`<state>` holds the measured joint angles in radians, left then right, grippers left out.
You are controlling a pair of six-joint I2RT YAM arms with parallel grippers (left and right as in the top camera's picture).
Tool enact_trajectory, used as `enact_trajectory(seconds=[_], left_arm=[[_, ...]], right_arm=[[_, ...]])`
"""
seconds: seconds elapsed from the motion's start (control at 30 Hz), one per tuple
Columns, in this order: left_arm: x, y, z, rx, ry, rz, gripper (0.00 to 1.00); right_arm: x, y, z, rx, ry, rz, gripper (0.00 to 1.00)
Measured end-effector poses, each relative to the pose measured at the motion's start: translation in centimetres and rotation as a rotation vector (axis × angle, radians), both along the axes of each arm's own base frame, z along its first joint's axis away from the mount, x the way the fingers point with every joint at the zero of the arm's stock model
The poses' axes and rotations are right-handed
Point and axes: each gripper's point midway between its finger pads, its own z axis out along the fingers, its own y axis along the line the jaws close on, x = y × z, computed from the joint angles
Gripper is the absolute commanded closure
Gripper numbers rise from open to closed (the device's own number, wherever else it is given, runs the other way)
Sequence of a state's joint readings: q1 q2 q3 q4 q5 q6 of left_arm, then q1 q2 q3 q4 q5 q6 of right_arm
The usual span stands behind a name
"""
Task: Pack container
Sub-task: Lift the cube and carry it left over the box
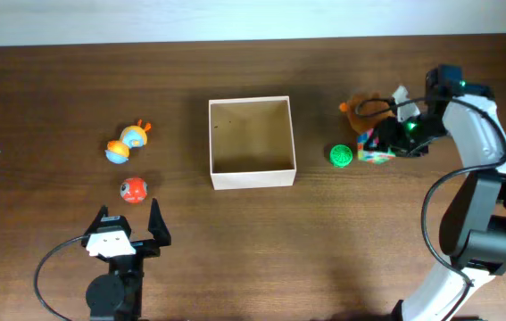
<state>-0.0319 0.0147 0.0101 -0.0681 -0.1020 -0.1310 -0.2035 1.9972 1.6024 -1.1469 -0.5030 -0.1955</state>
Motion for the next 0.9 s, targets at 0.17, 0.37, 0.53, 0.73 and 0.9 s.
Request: enact_trajectory(seconds=[0.17, 0.37, 0.53, 0.73, 0.9], left_arm=[[0.0, 0.0, 0.0, 0.000, 0.000, 0.000, 0.01], [0.0, 0.0, 0.0, 0.000, 0.000, 0.000, 0.01], [0.0, 0.0, 0.0, 0.000, 0.000, 0.000, 0.01], [0.0, 0.0, 0.0, 0.000, 0.000, 0.000, 0.01], [0.0, 0.0, 0.0, 0.000, 0.000, 0.000, 0.01]], right_arm=[[0.9, 3.1, 4.4, 0.198, -0.127, 0.122, 0.51], [1.4, 7.3, 8.1, 0.370, -0.268, 0.263, 0.50], [1.0, 13.4, 9.1, 0.432, -0.337, 0.434, 0.50], [0.1, 21.1, 9.9, 0.466, -0.427, 0.625, 0.50], [1.0, 25.2, 9.5, 0.384, -0.466, 0.643, 0.49]])
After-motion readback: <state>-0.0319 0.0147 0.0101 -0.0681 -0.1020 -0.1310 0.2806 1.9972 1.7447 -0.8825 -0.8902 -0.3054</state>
